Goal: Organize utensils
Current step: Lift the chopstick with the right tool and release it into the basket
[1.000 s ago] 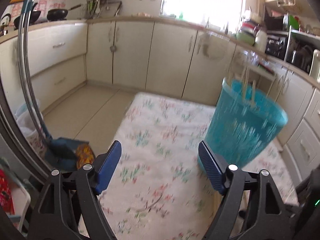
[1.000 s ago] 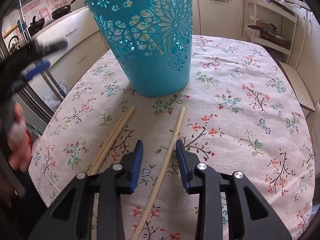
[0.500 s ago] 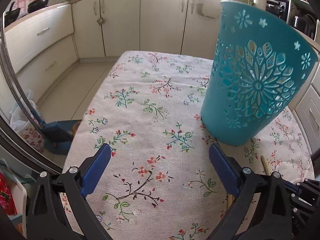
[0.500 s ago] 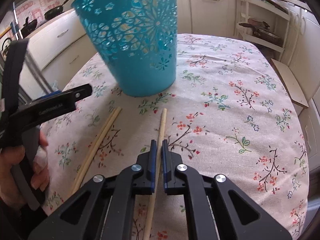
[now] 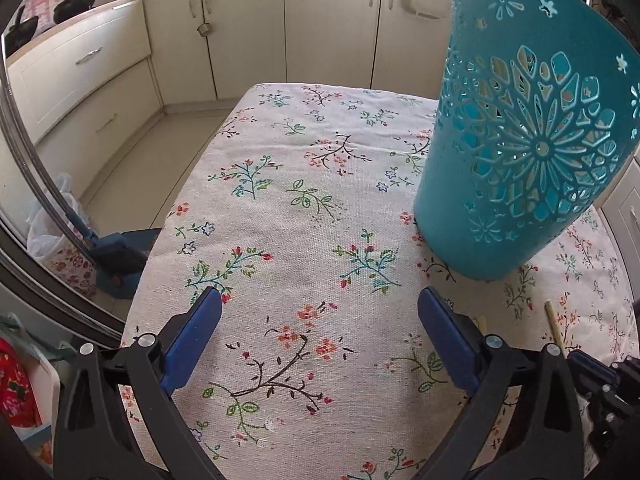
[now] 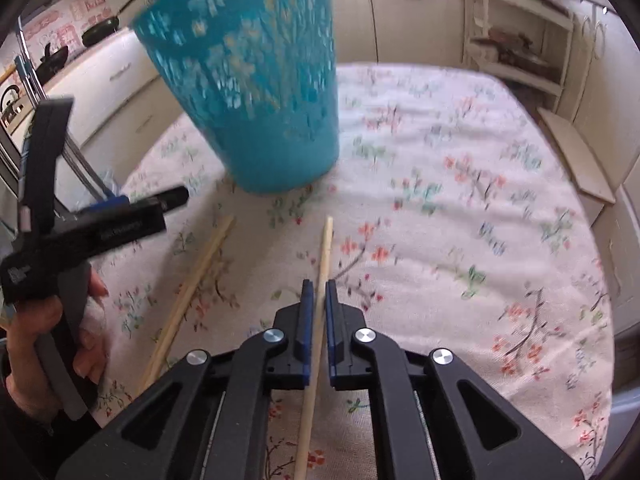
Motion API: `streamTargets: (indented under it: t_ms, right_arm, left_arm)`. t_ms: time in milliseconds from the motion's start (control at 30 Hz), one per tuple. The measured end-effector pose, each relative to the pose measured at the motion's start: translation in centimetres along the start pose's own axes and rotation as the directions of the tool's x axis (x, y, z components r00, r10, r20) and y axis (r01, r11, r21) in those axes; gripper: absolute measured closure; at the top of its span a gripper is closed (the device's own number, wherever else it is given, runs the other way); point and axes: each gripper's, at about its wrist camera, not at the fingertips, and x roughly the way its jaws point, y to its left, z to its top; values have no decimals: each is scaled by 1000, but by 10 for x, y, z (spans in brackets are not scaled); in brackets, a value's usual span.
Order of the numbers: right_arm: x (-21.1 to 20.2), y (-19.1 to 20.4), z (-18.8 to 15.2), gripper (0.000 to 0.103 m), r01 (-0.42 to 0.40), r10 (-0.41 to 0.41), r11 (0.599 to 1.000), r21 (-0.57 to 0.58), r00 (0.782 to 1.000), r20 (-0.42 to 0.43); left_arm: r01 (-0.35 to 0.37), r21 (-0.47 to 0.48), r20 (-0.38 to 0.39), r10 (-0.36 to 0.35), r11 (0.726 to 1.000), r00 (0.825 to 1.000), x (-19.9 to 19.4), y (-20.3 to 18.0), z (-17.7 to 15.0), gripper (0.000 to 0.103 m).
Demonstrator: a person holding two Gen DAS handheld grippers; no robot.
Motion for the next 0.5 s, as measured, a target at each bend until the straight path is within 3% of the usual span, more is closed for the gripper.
streamTargets:
  t_ms: [133, 200, 333, 500]
  right_arm:
    - [0, 16, -1, 96, 68, -67, 992, -106, 998, 14]
    - [0, 12, 0, 97, 51, -50, 995, -83, 999, 11]
    - [-11, -14, 5, 97, -112, 112, 989, 99, 994, 3]
    - [-39, -34, 9, 97, -319, 300, 920, 227, 947, 113]
  left_arm:
    - [-4, 11, -18, 4, 1000, 1000, 4, -2, 1, 8]
    - [-4, 15, -27, 5, 1000, 1000, 6, -2, 1, 8]
    - [1, 9, -34, -1, 1000, 999, 8, -2, 1, 8]
    - [6, 5, -36, -6, 1000, 999, 10, 0, 0, 8]
